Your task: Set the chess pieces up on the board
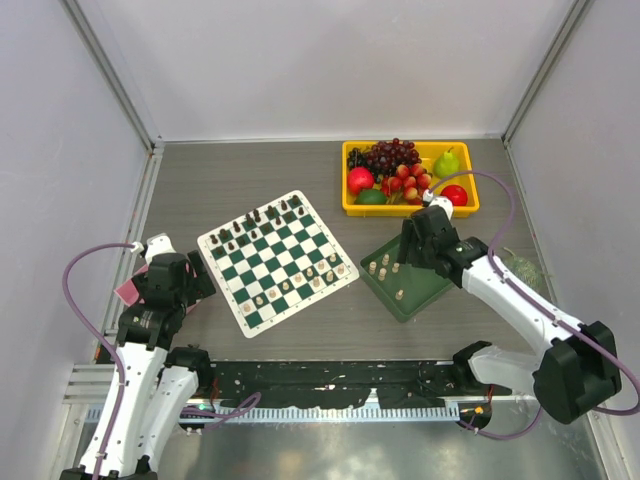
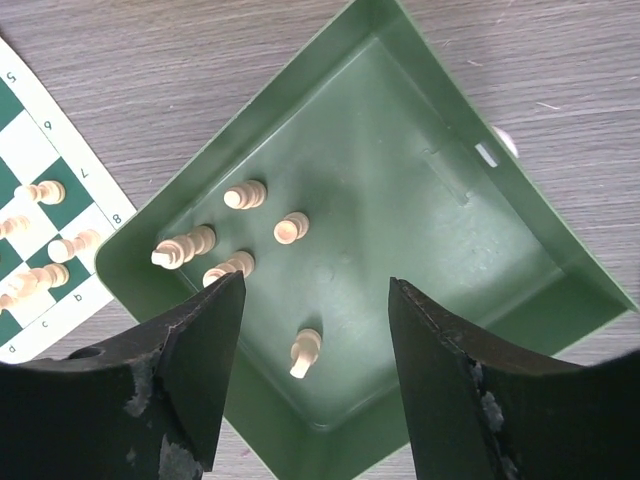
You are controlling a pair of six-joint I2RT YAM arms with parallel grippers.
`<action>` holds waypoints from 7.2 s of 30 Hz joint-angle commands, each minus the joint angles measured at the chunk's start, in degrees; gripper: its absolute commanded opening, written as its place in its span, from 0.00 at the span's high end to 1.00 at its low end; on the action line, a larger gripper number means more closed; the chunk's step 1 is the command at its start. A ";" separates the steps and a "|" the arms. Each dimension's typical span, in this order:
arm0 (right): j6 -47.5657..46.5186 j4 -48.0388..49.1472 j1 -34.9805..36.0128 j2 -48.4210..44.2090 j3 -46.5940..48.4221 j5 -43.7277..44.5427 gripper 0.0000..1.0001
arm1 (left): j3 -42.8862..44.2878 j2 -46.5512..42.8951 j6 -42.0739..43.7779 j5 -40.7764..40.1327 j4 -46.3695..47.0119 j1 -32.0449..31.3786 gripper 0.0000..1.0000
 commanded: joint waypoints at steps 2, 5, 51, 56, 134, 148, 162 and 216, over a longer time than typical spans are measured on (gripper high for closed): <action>-1.23 3.60 -0.51 3.36 1.07 -3.75 0.36 | 1.20 0.18 -0.17 -0.28 1.44 0.45 0.01; -1.75 4.21 -0.51 4.51 1.86 -5.68 0.36 | 1.11 0.09 -0.17 -0.28 1.44 0.46 0.01; -4.92 2.46 5.82 16.02 6.43 -10.70 0.59 | 1.11 0.09 0.09 -0.01 1.70 0.54 0.01; -5.18 2.37 6.61 17.25 6.87 -9.73 0.60 | 1.11 0.09 0.09 -0.01 1.70 0.54 0.01; -2.90 -2.56 20.83 6.26 18.82 -7.44 0.85 | 1.02 -0.96 0.53 0.51 1.96 0.54 0.01; -1.32 1.32 34.55 28.49 30.16 -9.02 0.85 | 1.02 -1.05 0.53 0.51 1.96 0.54 0.01; -3.16 2.28 34.65 37.46 32.62 -8.85 0.85 | 1.02 -1.05 0.44 0.25 1.96 0.54 0.01; -4.22 3.34 32.80 42.30 32.45 -8.32 0.78 | 1.02 -0.96 0.44 0.16 2.05 0.54 0.01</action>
